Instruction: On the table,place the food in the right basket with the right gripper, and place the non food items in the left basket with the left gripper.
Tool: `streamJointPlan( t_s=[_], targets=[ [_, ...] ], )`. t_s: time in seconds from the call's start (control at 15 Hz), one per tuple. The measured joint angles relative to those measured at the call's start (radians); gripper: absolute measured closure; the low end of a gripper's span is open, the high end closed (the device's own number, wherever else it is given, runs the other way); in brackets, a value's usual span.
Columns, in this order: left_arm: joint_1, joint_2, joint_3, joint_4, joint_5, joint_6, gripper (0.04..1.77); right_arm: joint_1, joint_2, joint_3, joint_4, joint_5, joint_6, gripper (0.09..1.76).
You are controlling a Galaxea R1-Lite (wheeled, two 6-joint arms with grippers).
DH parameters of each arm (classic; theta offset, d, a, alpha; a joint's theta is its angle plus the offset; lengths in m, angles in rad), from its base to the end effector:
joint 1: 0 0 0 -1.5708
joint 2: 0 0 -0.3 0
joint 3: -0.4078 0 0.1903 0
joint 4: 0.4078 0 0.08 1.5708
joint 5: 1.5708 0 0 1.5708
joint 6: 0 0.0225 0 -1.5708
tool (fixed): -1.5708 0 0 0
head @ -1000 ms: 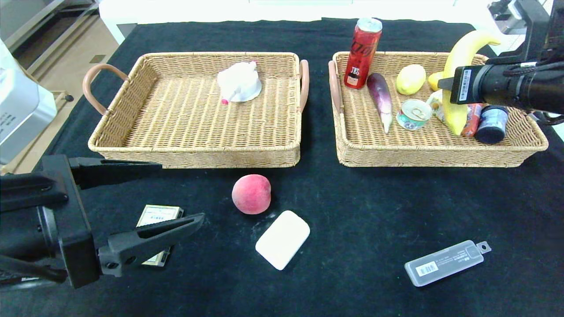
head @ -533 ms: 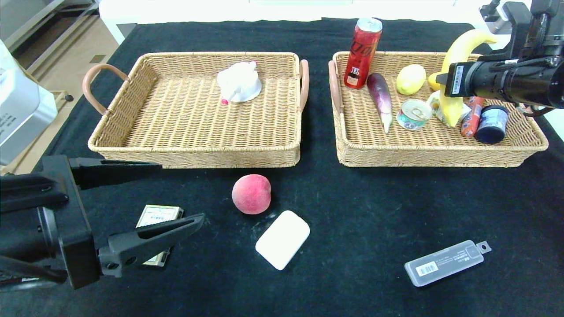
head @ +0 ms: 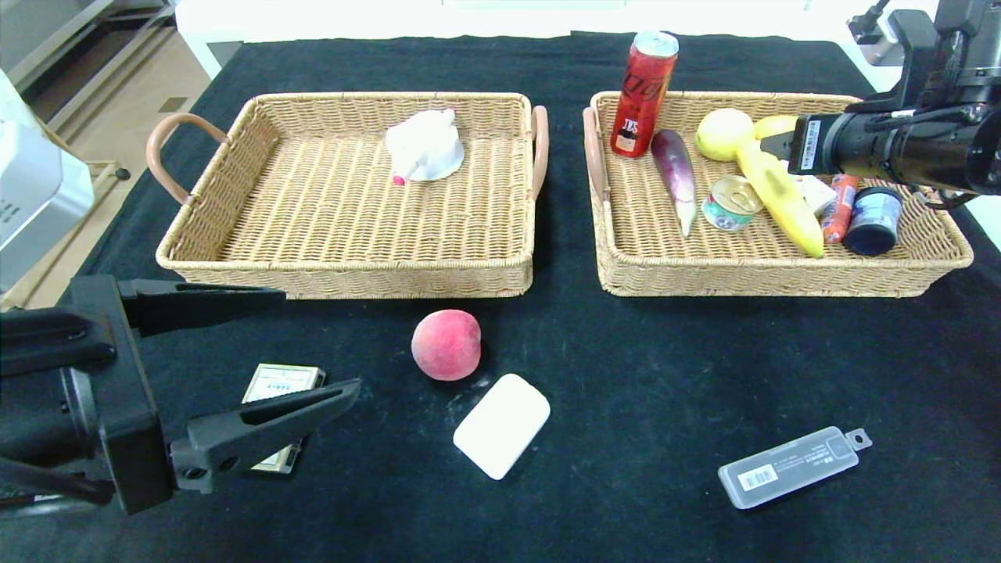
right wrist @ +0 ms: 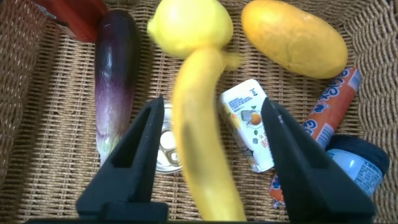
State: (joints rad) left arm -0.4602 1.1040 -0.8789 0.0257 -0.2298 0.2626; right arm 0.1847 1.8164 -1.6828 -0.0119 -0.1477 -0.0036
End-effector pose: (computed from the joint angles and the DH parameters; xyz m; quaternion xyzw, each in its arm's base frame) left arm 0.1329 -0.0716 0.2772 0.1365 0.0792 -0.3489 0.9238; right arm 0.3522 0.0624 0.3301 -0.0119 0.0599 0.0186 0.9980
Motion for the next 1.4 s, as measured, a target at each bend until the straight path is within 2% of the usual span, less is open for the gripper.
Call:
streamJointPlan(
  t_s=[0.27, 0.6, 0.8, 0.93, 1.2, 1.4],
  targets=[
    [0.0, -0.001, 0.0, 0.0, 0.001, 0.0, 0.09, -0.003, -0.007, 0.004, 0.0, -0.006, 0.002, 0.45],
    [0.0, -0.003, -0.001, 0.0, 0.002, 0.0, 0.09, 0.0, -0.053, 0.029, 0.02, -0.01, 0.007, 0.31],
    [0.0, -0.005, -0.001, 0.0, 0.002, 0.0, 0.09, 0.016, -0.113, 0.047, 0.128, -0.033, 0.04, 0.26],
    [0.0, -0.008, -0.001, 0.0, 0.002, 0.0, 0.09, 0.034, -0.163, 0.052, 0.246, -0.042, 0.108, 0.23],
    [0.0, -0.01, -0.001, 0.001, 0.003, 0.001, 0.09, 0.085, -0.237, 0.047, 0.464, -0.135, 0.251, 0.19],
    [0.0, -0.012, 0.0, 0.002, 0.002, 0.001, 0.09, 0.125, -0.271, 0.045, 0.625, -0.142, 0.383, 0.18]
  ],
)
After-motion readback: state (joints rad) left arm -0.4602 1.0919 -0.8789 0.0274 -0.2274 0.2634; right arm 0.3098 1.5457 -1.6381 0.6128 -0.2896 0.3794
